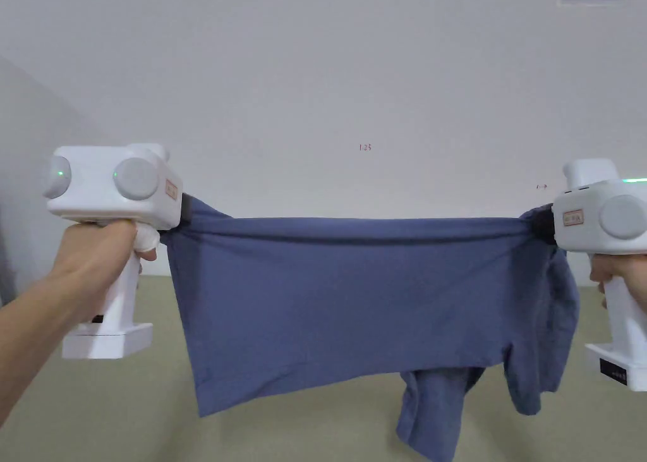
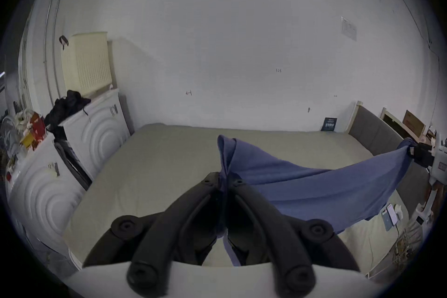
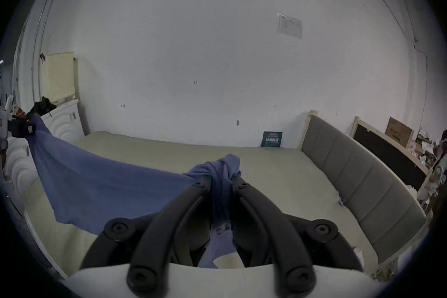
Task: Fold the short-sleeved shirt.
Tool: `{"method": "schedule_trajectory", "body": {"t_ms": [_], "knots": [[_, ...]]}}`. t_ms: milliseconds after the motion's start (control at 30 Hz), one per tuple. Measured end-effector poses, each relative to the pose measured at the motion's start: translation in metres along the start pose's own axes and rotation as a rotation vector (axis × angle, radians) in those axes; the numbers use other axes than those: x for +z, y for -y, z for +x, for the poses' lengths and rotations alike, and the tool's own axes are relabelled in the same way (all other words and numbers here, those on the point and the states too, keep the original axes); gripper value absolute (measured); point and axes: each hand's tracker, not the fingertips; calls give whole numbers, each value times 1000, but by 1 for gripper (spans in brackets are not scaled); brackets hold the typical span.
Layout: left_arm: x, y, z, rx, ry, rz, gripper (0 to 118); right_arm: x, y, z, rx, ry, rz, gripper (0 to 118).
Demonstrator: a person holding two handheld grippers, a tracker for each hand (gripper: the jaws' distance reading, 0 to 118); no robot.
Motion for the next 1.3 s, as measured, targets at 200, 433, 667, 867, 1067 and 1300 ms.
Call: {"method": "schedule_trajectory", "body": {"t_ms": [200, 433, 667, 867, 1067, 1300], "knots": [[-56, 4, 15, -22, -43, 7, 6, -59, 10, -9, 12, 31, -2, 15], [-136, 49, 24, -49, -79, -35, 6, -135, 66, -27, 18, 50, -62, 15], [-193, 143, 26, -80, -64, -187, 6, -172, 164, -38, 58, 43, -209, 15], [-187, 191, 20, -63, -26, -250, 6, -163, 214, -31, 37, 34, -266, 15], [-130, 221, 10, -74, 13, -250, 6, -98, 233, -22, 21, 9, -267, 15], [-45, 275, -8, -86, 59, -286, 6, 6, 285, -18, 30, -16, -287, 15]]}}
